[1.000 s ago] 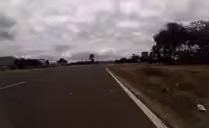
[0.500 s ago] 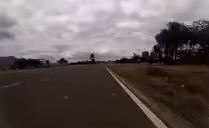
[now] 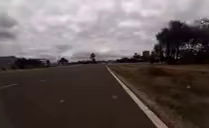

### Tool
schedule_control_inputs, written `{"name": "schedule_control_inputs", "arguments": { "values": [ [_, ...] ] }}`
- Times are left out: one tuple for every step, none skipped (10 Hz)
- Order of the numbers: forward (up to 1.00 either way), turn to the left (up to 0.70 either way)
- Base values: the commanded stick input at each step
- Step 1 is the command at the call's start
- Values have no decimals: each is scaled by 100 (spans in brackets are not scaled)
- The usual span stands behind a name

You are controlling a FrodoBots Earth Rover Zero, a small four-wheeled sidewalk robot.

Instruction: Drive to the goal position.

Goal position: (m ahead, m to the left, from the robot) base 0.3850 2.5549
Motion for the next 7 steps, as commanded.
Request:
{"name": "schedule_control_inputs", "arguments": {
  "values": [
    [50,0],
    [50,-13],
    [50,-37],
    [50,-50],
    [50,-50],
    [50,-50],
    [50,-50]
  ]
}}
